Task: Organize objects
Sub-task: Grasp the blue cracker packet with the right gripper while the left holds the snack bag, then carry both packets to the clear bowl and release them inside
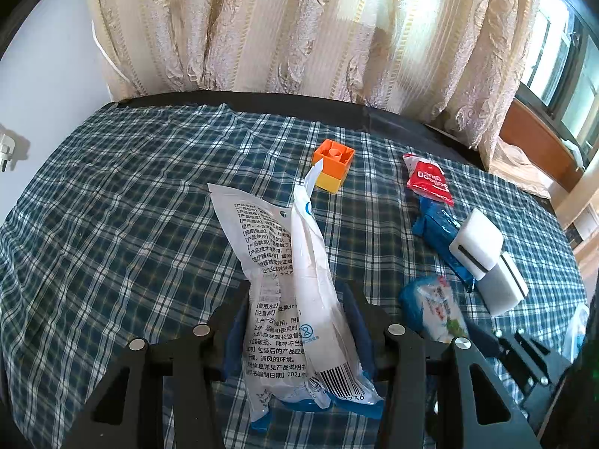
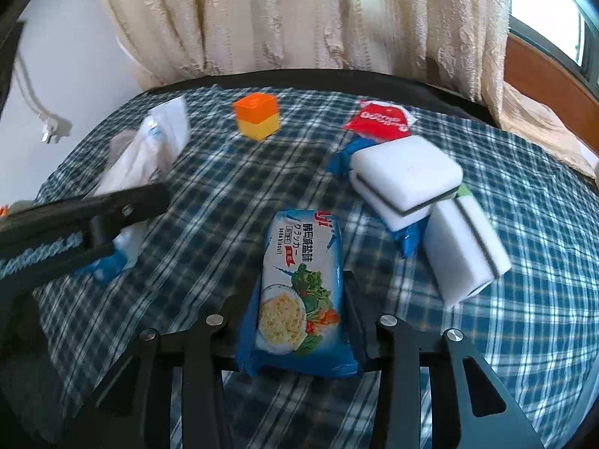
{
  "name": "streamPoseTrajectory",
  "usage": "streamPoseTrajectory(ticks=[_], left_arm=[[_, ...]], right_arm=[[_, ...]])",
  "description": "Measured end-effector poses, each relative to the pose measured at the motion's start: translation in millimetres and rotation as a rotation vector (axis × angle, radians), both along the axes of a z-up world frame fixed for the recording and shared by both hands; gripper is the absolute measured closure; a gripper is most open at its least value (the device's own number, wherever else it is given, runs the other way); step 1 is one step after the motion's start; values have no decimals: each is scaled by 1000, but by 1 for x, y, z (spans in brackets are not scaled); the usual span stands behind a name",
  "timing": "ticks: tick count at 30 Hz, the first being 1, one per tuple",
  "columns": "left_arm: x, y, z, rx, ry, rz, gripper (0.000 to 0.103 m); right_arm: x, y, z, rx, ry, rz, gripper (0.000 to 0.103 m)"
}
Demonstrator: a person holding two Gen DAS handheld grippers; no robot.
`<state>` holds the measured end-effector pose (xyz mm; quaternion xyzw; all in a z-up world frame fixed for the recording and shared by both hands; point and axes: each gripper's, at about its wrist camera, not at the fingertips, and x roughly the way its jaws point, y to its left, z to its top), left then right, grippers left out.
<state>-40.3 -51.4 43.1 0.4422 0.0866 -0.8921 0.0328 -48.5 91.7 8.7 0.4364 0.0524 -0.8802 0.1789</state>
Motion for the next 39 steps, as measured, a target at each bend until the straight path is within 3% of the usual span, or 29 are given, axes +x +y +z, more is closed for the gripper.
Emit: streamPoseTrajectory(ticks=[5,19,39], left_arm=[[1,3,0,-1,-1,-8,51],[9,21,0,-23,11,-52,52],[22,54,5,-58,26,-141,52]], right_arm=[[19,1,1,-23,-11,26,61],[68,42,12,-107,-24,-59,61],[114,131,31,-200,41,-303,61]])
